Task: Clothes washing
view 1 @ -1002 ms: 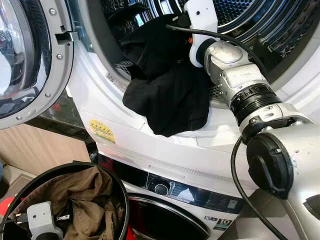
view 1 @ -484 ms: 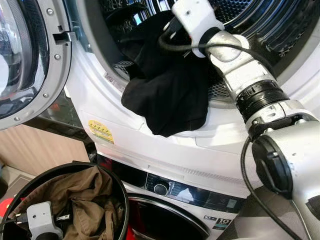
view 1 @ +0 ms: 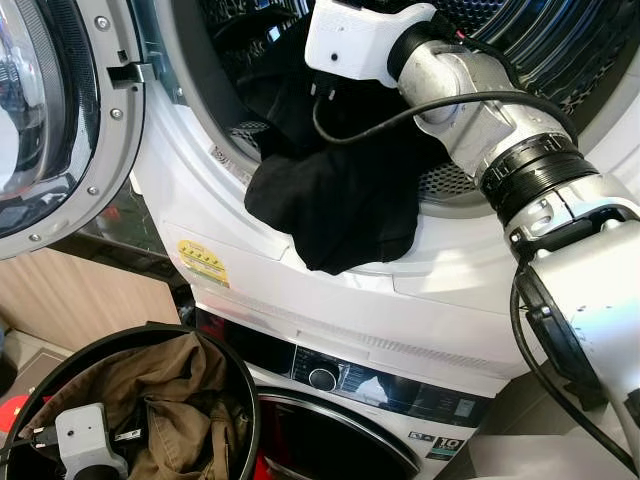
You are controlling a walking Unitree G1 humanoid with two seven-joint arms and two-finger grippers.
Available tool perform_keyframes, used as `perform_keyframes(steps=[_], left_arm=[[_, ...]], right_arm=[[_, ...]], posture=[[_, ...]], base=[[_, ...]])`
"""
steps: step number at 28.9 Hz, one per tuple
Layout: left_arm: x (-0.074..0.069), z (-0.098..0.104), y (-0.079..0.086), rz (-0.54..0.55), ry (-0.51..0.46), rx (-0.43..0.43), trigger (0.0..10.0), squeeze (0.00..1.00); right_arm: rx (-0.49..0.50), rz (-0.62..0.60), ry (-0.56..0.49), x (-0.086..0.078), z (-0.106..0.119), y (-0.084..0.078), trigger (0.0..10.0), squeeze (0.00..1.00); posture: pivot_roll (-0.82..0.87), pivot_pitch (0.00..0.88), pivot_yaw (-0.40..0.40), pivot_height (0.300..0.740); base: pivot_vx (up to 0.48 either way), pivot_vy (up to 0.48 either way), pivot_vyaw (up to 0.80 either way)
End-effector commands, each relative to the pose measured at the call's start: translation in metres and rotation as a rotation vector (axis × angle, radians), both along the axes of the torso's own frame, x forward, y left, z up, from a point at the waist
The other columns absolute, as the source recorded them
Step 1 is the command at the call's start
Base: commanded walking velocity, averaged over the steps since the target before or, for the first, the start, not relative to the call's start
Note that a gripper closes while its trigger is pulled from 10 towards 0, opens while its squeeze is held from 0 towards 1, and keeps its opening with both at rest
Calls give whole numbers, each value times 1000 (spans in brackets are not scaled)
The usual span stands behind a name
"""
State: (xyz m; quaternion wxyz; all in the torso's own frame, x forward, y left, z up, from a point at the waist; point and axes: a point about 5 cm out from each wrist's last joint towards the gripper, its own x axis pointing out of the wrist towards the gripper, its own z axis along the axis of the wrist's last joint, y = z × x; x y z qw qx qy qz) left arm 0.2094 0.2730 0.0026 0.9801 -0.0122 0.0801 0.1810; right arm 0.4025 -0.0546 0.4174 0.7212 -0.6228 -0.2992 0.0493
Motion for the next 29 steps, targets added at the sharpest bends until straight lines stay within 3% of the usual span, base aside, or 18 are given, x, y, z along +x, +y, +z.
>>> perform_keyframes(steps=[1,4,11,13,16,18,20,23,25,26,27,29], left_arm=[[-8,-12,-6,-13,65,-28,10000,0],[-8,-12,-6,-15,66,-29,10000,0],[-8,-12,-7,-20,68,-33,10000,0],[-7,-13,-7,-22,69,-34,10000,0],[-7,-13,-8,-25,68,-38,10000,0],[-8,-13,-8,-26,69,-38,10000,0],[-8,-13,-8,-28,70,-39,10000,0],[-7,-13,-8,-28,67,-39,10000,0],[-7,-12,-8,-28,65,-39,10000,0],[-7,-12,-8,-30,64,-38,10000,0],[-7,-12,-8,-31,64,-38,10000,0],[-7,-12,-8,-30,64,-38,10000,0]], right_arm=[[20,13,-3,-3,10,-1,10000,0],[-12,5,22,-1,4,-3,10000,0],[356,265,529,3,-16,-1,10000,0],[502,342,647,3,-16,-2,10000,0],[883,454,847,6,-20,-10,10000,0],[1023,462,883,8,-22,-14,10000,0],[1257,457,919,12,-27,-19,10000,0],[1464,434,952,15,-36,-23,10000,0],[1436,411,938,16,-39,-23,10000,0],[1369,382,904,17,-40,-23,10000,0],[1233,335,825,17,-37,-24,10000,0],[1197,327,810,16,-37,-23,10000,0]], posture=[[32,43,-23,740],[30,44,-22,740],[29,43,-22,740],[24,44,-22,740],[23,44,-23,740],[23,46,-22,740],[23,47,-19,740],[25,47,-19,740],[26,48,-16,740],[29,49,-17,740],[29,49,-17,740],[28,50,-17,740]], base=[[0,0,0],[0,0,0],[0,0,0],[0,0,0],[0,0,0],[0,0,0],[0,0,0],[0,0,0],[0,0,0],[0,0,0],[0,0,0],[0,0,0]])
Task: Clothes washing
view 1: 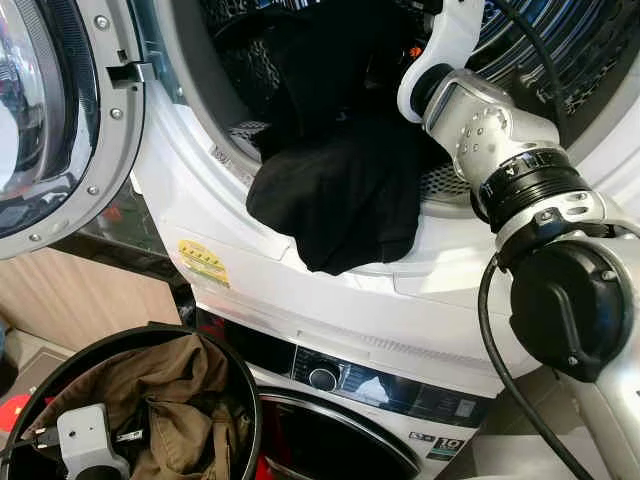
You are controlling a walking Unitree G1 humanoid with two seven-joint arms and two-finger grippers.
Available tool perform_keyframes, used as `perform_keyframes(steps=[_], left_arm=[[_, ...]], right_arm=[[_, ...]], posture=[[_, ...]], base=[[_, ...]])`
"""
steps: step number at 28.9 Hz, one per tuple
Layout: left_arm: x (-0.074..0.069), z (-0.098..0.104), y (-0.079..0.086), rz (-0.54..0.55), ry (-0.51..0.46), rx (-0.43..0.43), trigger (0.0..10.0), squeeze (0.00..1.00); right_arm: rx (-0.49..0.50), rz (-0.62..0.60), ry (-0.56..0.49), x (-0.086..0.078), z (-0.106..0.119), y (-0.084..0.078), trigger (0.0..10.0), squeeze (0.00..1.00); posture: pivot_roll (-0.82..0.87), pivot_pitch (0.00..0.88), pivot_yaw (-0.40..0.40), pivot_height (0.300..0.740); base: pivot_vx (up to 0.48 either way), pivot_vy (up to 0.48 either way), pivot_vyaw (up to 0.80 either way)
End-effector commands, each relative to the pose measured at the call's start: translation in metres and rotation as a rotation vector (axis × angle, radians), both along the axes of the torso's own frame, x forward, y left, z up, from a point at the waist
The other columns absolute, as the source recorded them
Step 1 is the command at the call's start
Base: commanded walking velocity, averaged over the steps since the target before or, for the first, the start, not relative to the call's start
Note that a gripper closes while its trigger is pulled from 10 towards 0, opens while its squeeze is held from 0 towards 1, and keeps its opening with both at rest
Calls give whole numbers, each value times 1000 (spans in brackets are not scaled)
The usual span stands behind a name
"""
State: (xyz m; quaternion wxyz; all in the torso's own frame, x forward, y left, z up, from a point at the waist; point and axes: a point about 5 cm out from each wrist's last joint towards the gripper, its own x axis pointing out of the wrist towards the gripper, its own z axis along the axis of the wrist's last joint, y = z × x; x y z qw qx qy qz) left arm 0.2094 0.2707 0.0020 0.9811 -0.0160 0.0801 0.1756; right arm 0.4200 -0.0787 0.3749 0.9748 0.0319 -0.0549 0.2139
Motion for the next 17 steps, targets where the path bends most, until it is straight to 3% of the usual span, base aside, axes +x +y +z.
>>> perform_keyframes(steps=[1,2,3,4,5,6,9,12,16,17], left_arm=[[-8,-11,-6,-20,65,-29,10000,0],[-8,-11,-6,-20,65,-29,10000,0],[-8,-11,-7,-20,65,-29,10000,0],[-8,-12,-7,-21,65,-29,10000,0],[-8,-12,-7,-21,65,-29,10000,0],[-8,-12,-7,-22,66,-30,10000,0],[-8,-12,-8,-25,67,-30,10000,0],[-7,-12,-8,-27,66,-31,10000,0],[-6,-11,-9,-28,64,-29,10000,0],[-7,-12,-9,-27,64,-29,10000,0]], right_arm=[[-126,-7,-84,-2,7,2,10000,0],[-140,-8,-92,-2,7,3,10000,0],[-245,-35,-154,-2,10,2,10000,0],[-438,-88,-272,-4,15,2,10000,0],[-438,-88,-272,-4,15,2,10000,0],[-577,-132,-361,-5,19,2,10000,0],[-708,-218,-460,-6,24,-1,10000,0],[-884,-282,-635,-10,32,3,10000,0],[-1034,-329,-806,-16,40,9,10000,0],[-1128,-368,-889,-18,42,9,10000,0]], posture=[[29,51,-17,740],[29,51,-17,740],[28,50,-18,740],[27,50,-18,740],[27,50,-18,740],[26,48,-18,740],[25,46,-18,740],[27,46,-17,740],[30,44,-19,740],[31,44,-18,740]], base=[[0,0,0],[0,0,0],[0,0,0],[0,0,0],[0,0,0],[0,0,0],[0,0,0],[0,0,0],[0,0,0],[0,0,0]])
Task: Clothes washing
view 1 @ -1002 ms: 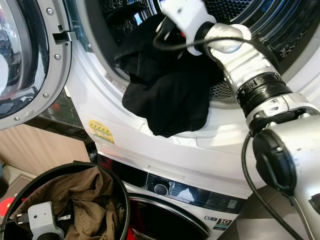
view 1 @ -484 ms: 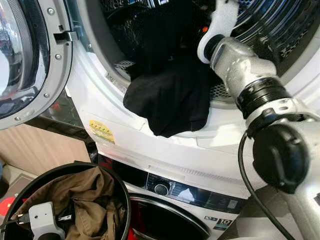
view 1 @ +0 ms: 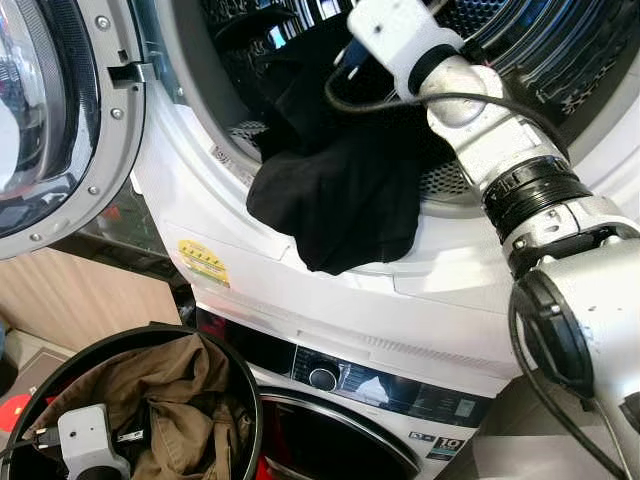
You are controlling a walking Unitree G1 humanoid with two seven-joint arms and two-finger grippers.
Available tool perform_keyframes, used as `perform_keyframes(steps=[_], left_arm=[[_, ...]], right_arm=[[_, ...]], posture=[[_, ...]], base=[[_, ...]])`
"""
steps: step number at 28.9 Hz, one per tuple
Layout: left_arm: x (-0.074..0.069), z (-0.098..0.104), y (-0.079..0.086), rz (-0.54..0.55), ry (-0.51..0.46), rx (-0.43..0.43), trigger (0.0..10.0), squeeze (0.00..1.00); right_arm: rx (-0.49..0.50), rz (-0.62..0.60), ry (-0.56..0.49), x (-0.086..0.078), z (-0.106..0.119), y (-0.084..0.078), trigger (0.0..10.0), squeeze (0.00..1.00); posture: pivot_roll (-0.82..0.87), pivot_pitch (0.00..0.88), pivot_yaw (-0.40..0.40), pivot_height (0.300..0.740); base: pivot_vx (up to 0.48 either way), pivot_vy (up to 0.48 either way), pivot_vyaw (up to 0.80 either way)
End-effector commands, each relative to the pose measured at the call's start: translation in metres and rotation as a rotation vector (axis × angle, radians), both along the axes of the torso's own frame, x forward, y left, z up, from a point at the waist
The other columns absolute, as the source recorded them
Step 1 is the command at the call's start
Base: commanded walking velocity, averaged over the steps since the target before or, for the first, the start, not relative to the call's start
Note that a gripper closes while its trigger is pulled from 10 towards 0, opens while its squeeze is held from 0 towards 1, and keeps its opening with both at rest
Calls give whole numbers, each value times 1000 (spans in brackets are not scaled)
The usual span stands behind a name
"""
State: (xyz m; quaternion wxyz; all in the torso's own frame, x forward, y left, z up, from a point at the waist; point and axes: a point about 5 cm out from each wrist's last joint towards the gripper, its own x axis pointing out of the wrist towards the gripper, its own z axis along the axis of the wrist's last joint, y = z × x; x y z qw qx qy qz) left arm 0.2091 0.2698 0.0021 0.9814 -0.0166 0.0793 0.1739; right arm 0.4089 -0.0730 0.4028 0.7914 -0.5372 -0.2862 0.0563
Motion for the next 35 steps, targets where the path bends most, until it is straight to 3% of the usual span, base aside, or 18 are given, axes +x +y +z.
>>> perform_keyframes(steps=[1,3,9,18,23,35], left_arm=[[-6,-12,-8,-25,66,-26,10000,0],[-6,-11,-8,-28,66,-22,10000,0],[-5,-11,-9,-32,65,-21,10000,0],[-5,-11,-9,-41,69,-18,10000,0],[-5,-12,-10,-45,70,-18,10000,0],[-5,-12,-10,-45,70,-18,10000,0]], right_arm=[[-140,-10,-163,-8,15,4,10000,0],[-186,-11,-195,-9,16,3,10000,0],[-205,22,-152,-8,13,-6,10000,0],[-359,83,-88,-6,-12,-14,10000,0],[-385,114,-35,-4,-26,-17,10000,0],[-385,114,-35,-4,-26,-17,10000,0]], posture=[[33,42,-20,740],[33,43,-20,740],[30,43,-20,740],[17,50,-15,740],[15,52,-13,740],[15,52,-13,740]], base=[[0,0,0],[0,0,0],[0,0,0],[0,0,0],[0,0,0],[0,0,0]])
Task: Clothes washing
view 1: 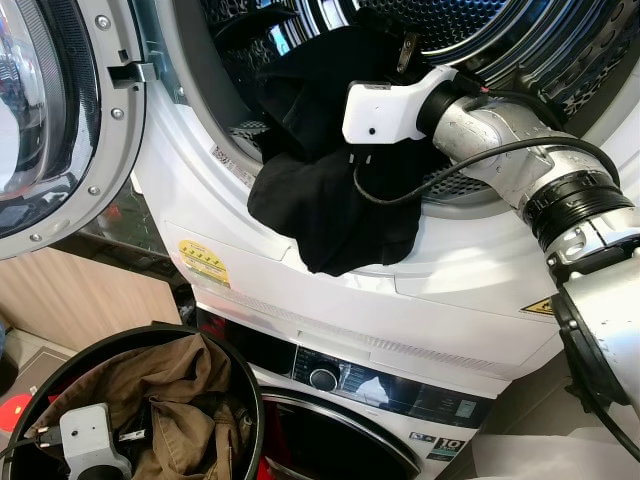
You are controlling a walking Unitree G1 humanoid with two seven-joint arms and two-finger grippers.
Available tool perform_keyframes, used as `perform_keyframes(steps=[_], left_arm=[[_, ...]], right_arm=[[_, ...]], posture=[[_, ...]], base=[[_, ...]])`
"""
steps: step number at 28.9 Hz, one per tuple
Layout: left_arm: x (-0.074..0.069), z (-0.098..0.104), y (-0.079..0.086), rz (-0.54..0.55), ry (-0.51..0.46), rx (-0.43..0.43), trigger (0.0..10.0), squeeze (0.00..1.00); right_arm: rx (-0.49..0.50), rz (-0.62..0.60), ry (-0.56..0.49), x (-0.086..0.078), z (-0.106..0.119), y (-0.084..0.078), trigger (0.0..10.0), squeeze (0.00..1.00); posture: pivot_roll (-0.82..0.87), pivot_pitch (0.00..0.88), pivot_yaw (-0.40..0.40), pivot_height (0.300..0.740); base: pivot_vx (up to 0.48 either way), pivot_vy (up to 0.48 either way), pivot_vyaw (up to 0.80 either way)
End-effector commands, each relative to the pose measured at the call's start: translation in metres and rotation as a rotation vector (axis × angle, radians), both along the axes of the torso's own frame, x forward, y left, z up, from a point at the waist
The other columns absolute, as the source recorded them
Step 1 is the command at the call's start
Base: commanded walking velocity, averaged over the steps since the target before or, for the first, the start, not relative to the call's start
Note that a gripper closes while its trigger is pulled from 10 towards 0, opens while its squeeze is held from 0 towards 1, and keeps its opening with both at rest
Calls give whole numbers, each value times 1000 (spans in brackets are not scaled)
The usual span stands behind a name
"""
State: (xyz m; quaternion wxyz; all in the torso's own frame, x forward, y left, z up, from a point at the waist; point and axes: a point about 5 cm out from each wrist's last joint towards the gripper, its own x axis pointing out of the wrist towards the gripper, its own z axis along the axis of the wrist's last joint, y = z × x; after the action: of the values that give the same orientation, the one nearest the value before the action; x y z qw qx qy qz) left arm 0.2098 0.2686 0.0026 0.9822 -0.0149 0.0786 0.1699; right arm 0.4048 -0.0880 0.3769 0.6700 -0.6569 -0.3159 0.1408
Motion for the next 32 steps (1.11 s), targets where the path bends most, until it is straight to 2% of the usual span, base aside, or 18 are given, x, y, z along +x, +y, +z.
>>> perform_keyframes(steps=[1,17,18,19,32], left_arm=[[-6,-12,-9,-37,71,-20,10000,0],[-6,-12,-9,-38,71,-20,10000,0],[-3,-12,-11,-48,73,-22,10000,0],[-3,-12,-11,-48,73,-22,10000,0],[-1,-10,-9,-47,66,-20,10000,0]], right_arm=[[-18,2,4,0,-1,-2,10000,0],[-18,10,12,-1,-2,-3,10000,0],[175,48,5,-6,16,-29,10000,0],[196,53,1,-7,18,-32,10000,0],[205,104,-12,-11,23,-27,10000,0]], posture=[[15,52,-13,740],[16,52,-12,740],[6,55,-3,740],[7,55,-3,740],[12,43,-1,740]], base=[[0,0,0],[0,0,0],[0,0,0],[0,0,0],[0,0,0]])
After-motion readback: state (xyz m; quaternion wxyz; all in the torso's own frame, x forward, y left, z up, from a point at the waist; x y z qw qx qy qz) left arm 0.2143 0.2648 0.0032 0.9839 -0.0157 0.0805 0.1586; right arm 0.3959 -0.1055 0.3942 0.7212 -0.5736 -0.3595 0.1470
